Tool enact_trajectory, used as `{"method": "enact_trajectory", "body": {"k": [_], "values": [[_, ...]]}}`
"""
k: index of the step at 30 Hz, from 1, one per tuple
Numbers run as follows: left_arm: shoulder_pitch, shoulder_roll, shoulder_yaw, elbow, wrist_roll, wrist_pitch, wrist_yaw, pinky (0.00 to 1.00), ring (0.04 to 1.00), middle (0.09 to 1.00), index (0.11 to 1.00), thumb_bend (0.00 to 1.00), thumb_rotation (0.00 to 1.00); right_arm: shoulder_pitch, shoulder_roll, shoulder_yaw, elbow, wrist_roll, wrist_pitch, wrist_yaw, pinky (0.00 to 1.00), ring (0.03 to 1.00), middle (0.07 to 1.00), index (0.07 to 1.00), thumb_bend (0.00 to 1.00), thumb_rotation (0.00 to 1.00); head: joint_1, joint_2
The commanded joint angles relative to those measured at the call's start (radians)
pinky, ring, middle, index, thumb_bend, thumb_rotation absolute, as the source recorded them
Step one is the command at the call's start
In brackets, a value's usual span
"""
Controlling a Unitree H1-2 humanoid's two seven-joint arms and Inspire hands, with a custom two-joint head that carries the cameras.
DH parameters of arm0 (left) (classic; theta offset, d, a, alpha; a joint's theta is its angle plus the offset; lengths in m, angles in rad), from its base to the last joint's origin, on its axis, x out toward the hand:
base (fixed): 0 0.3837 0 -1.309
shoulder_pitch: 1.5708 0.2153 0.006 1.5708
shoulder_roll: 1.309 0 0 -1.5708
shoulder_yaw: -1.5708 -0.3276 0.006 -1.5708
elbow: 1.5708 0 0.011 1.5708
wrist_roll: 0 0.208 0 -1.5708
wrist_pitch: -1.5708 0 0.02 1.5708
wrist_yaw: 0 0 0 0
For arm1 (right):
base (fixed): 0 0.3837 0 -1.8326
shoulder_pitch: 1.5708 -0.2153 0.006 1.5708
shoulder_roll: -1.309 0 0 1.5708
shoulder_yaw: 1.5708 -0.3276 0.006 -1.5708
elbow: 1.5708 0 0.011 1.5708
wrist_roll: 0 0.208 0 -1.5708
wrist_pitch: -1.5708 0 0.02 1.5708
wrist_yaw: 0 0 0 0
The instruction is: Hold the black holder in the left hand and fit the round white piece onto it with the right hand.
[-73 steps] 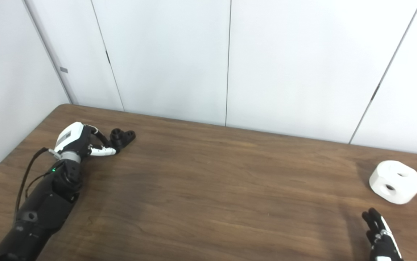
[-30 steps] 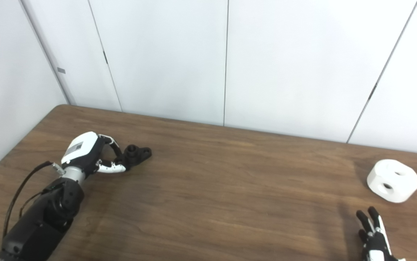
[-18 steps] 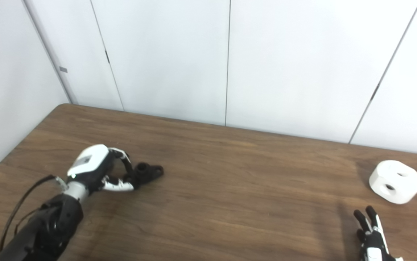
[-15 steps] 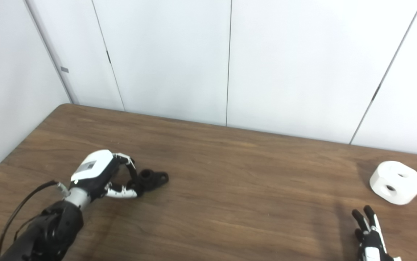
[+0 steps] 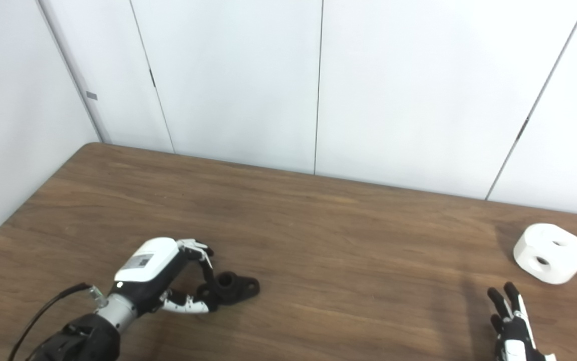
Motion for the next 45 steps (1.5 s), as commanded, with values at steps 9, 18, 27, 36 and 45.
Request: {"method": "enact_trajectory", "body": {"k": [9, 18, 27, 36, 45], "values": [[0.059, -0.072, -0.063, -0.058, 0.08, -0.123, 0.022, 0.87, 0.858, 0.784, 0.485, 0.52, 0.04, 0.071, 0.032, 0.021, -0.024, -0.037, -0.042, -0.026, 1.0, 1.0, 0.923, 0.977, 0.44, 0.99, -0.082, 0.037], [0.098, -0.129, -0.097, -0.043, 0.099, -0.2, 0.044, 0.85, 0.842, 0.768, 0.485, 0.52, 0.04, 0.075, 0.039, 0.035, -0.02, -0.066, -0.046, -0.043, 1.0, 0.959, 0.893, 0.957, 0.55, 0.96, -0.178, 0.085], [0.138, -0.186, -0.113, -0.012, 0.107, -0.23, 0.064, 0.84, 0.85, 0.775, 0.486, 0.52, 0.04, 0.082, 0.043, 0.045, -0.058, -0.077, 0.001, -0.055, 1.0, 0.979, 0.896, 0.945, 0.55, 0.97, -0.208, 0.129], [0.167, -0.229, -0.114, 0.069, 0.132, -0.258, 0.145, 0.84, 0.853, 0.784, 0.486, 0.52, 0.04, 0.082, 0.034, 0.034, -0.074, -0.088, 0.011, -0.069, 1.0, 0.94, 0.882, 0.92, 0.58, 0.96, -0.228, 0.129], [0.172, -0.229, -0.127, 0.136, 0.143, -0.297, 0.202, 0.84, 0.841, 0.78, 0.486, 0.52, 0.04, 0.065, 0.022, 0.025, -0.123, -0.104, 0.063, -0.075, 1.0, 0.953, 0.887, 0.899, 0.58, 0.88, -0.282, 0.09]]}}
